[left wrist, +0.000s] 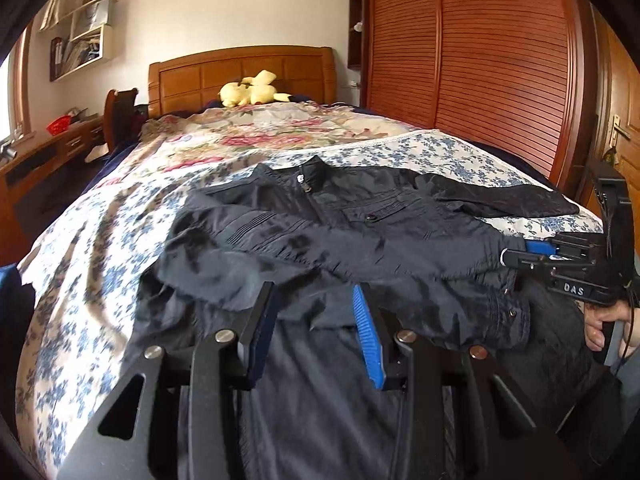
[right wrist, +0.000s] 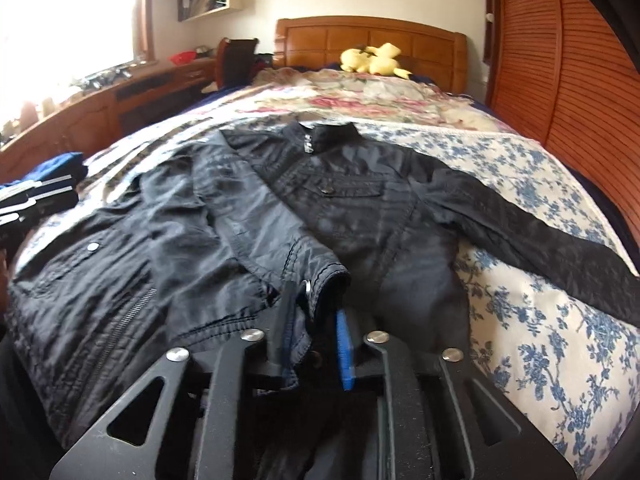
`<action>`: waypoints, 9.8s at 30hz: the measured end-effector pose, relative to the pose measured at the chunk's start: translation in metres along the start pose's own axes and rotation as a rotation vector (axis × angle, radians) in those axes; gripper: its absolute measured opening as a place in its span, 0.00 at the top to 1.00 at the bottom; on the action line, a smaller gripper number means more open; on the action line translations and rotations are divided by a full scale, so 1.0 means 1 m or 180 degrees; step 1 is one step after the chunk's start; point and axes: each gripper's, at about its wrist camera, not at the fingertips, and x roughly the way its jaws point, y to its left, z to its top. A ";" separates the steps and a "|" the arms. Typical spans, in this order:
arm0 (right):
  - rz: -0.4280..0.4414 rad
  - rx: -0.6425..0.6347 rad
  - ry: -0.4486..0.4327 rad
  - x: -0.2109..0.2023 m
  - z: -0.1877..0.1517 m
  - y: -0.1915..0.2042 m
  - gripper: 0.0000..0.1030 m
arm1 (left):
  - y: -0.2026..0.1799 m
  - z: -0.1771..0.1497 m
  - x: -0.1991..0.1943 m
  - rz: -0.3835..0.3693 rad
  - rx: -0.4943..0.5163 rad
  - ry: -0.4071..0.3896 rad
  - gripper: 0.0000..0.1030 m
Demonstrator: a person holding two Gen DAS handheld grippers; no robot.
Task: Fold large clothes
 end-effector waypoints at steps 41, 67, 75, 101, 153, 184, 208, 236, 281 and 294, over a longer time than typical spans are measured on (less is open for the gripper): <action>0.0030 0.0007 0.0164 -0.006 -0.016 -0.004 0.48 | -0.010 -0.012 0.067 -0.0067 -0.0008 -0.0156 0.64; -0.1734 0.0573 0.0362 -0.086 -0.001 -0.256 0.38 | -0.012 -0.013 0.066 -0.0095 0.0011 -0.0238 0.64; -0.2018 0.1069 0.0530 -0.078 -0.005 -0.332 0.36 | -0.011 -0.014 0.065 -0.0093 0.0022 -0.0237 0.64; -0.1842 0.1124 0.1121 -0.023 -0.022 -0.343 0.89 | -0.021 -0.014 0.069 -0.0047 0.0167 -0.0179 0.64; 0.0443 -0.0806 0.0035 -0.050 0.101 0.125 0.90 | 0.086 -0.038 -0.067 0.0124 -0.0220 -0.0372 0.64; 0.0199 -0.0055 0.0285 0.032 -0.006 0.031 0.53 | 0.022 -0.055 -0.009 -0.0167 0.0040 0.0188 0.64; 0.0214 0.0039 0.0311 0.040 -0.023 0.028 0.53 | 0.016 -0.075 0.030 0.0142 0.0004 0.0679 0.60; 0.0326 0.0018 0.0200 0.019 -0.037 0.023 0.53 | 0.018 -0.087 0.016 0.0217 -0.0255 0.0701 0.58; 0.0147 -0.0108 0.0357 0.044 -0.024 0.032 0.53 | 0.102 -0.100 -0.102 0.0563 -0.0499 0.0395 0.68; 0.0120 -0.0119 0.0405 0.051 -0.024 0.033 0.52 | 0.115 -0.131 -0.097 0.0502 -0.0568 0.0584 0.67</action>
